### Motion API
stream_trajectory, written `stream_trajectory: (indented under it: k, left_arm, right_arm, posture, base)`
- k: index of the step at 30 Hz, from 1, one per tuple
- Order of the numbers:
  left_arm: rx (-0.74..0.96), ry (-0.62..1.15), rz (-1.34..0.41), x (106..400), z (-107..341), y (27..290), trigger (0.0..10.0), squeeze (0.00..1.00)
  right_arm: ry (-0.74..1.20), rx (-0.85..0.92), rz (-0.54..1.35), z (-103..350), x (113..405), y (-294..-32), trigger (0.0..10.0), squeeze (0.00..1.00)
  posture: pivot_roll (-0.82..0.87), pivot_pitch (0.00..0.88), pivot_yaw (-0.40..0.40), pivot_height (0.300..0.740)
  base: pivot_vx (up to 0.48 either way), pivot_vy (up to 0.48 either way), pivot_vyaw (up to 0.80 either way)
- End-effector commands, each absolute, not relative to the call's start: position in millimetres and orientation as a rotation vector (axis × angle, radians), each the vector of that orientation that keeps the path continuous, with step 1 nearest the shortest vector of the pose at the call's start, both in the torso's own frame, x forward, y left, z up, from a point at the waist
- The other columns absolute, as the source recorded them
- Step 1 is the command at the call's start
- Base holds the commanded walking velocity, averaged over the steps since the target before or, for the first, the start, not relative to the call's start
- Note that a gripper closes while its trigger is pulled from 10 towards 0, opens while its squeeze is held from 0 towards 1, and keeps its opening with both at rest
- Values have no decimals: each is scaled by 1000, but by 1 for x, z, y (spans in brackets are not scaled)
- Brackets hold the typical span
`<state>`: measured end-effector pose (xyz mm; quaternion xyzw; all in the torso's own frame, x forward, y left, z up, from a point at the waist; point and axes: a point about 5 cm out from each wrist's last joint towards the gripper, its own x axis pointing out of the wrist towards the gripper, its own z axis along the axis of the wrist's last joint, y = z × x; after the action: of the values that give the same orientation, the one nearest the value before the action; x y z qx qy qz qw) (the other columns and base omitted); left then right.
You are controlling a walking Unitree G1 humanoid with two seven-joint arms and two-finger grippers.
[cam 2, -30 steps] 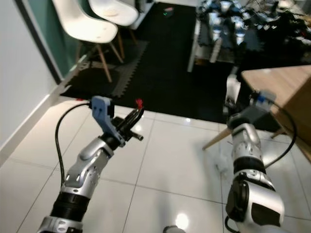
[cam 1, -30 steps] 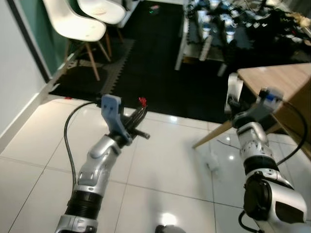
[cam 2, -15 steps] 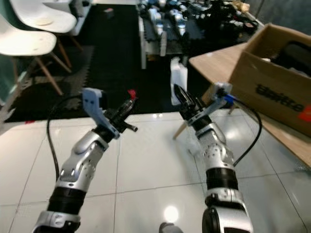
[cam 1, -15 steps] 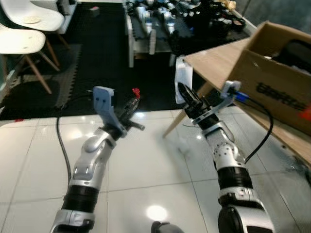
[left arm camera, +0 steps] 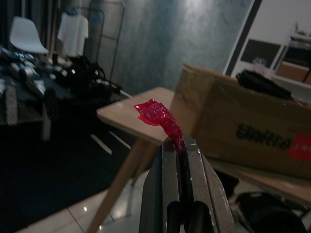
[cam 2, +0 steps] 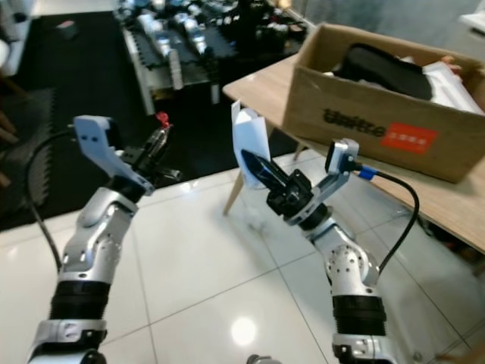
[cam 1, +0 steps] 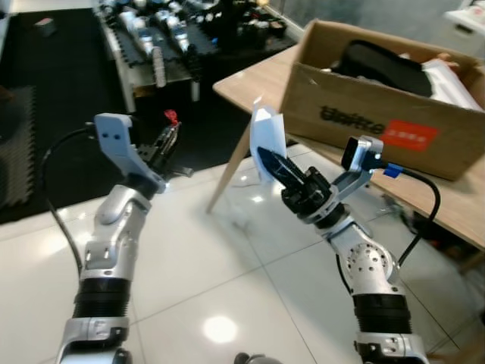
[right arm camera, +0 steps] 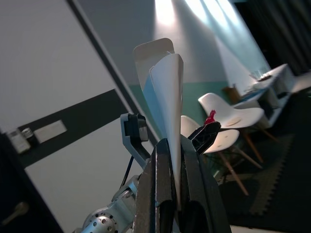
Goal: Picking trash to rubbish bin
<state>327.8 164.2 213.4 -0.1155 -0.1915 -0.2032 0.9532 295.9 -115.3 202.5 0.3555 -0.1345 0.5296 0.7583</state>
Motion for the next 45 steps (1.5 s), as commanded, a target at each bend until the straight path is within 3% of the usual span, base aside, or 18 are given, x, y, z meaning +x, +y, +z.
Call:
stream_trajectory:
  k: [1,25,35,45]
  left_arm:
    - [-241,-371,-424,328,211,160,10000,0]
    - [-262,-358,-450,330,208,149,10000,0]
    - [-288,-371,-443,329,209,148,10000,0]
    - [-298,-395,-465,327,214,145,10000,0]
  right_arm:
    - [-298,770,1142,205,294,-121,10000,0]
    - [-269,732,968,206,314,-125,10000,0]
    - [-288,665,901,208,318,-128,10000,0]
    - [-312,631,896,216,319,-126,10000,0]
  posture:
    - [100,125,-45,740]
    - [92,116,-46,740]
    - [85,126,-37,740]
    - [89,123,-42,740]
  base:
    - [0,0,-800]
    - [0,0,-774]
    - [0,0,0]
    - [361,0,0]
